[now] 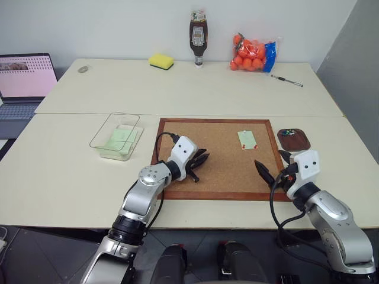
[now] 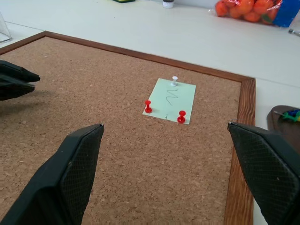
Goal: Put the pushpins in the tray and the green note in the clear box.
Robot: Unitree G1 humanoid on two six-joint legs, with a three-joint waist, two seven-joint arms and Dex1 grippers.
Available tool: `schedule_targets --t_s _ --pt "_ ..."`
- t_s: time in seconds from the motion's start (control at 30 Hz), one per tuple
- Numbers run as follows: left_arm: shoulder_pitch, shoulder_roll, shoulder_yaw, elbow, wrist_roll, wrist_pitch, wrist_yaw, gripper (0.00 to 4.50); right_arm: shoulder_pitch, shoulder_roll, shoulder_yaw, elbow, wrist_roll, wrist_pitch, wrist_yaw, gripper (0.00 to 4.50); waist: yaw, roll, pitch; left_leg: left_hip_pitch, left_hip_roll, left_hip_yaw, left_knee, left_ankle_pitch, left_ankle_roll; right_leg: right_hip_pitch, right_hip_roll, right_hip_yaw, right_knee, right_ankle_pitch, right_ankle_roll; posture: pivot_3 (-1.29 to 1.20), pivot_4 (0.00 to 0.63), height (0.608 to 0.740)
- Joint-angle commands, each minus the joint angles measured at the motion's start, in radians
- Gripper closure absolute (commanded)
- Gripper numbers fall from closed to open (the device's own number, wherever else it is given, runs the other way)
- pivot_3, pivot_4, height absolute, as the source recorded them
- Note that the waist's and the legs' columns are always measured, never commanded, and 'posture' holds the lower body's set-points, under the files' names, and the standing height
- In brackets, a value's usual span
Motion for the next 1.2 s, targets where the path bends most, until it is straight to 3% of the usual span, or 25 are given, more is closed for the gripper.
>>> schedule_targets --t_s 0.03,0.17,0.5,0.73,1.0,1.2 --pt "-0.021 -0.005 0.000 -0.001 0.002 -0.027 -0.009 4.44 -0.020 -0.018 -0.011 -0.051 0.018 0.031 0.005 0.00 0.000 0.000 0.000 0.000 0.000 0.000 0.000 0.000 0.000 0.000 0.000 0.000 0.000 0.000 0.000 0.00 0.150 0.740" --pt "-0.020 -0.009 -0.007 0.025 0.014 -0.038 -0.011 4.44 -0.064 -0.024 0.002 -0.027 0.022 0.082 0.005 0.00 0.000 0.000 0.000 0.000 0.000 0.000 0.000 0.000 0.000 0.000 0.000 0.000 0.000 0.000 0.000 0.00 0.150 0.740" --pt "-0.011 -0.010 -0.032 0.045 0.044 -0.010 -0.009 4.44 -0.413 -0.001 0.049 0.282 -0.014 0.138 0.002 0.00 -0.002 0.000 0.000 0.000 0.000 0.000 0.000 0.000 0.000 0.000 0.001 0.000 0.001 0.000 0.000 0.00 0.150 0.740" --pt "0.001 -0.015 -0.036 0.024 0.043 -0.005 -0.014 4.44 -0.622 0.004 0.090 0.630 -0.084 0.041 0.025 0.00 -0.002 0.000 0.000 0.000 -0.002 0.001 0.000 0.000 0.000 0.000 0.001 0.001 0.001 0.000 0.000 0.00 0.150 0.740" --pt "0.010 -0.015 -0.042 0.005 0.048 0.001 -0.012 4.44 -0.736 0.036 0.116 0.871 -0.129 -0.066 0.065 0.00 -0.002 0.000 0.000 0.000 -0.001 0.002 0.000 0.000 0.000 0.000 0.001 0.001 0.001 0.000 0.000 0.00 0.150 0.740" --pt "0.014 -0.018 -0.045 -0.003 0.050 0.006 -0.008 4.50 -0.765 0.055 0.117 0.938 -0.143 -0.106 0.074 1.03 -0.002 0.000 0.000 0.000 -0.001 0.001 0.000 0.000 0.000 0.000 0.001 0.001 0.001 0.000 0.000 0.00 0.150 0.740"
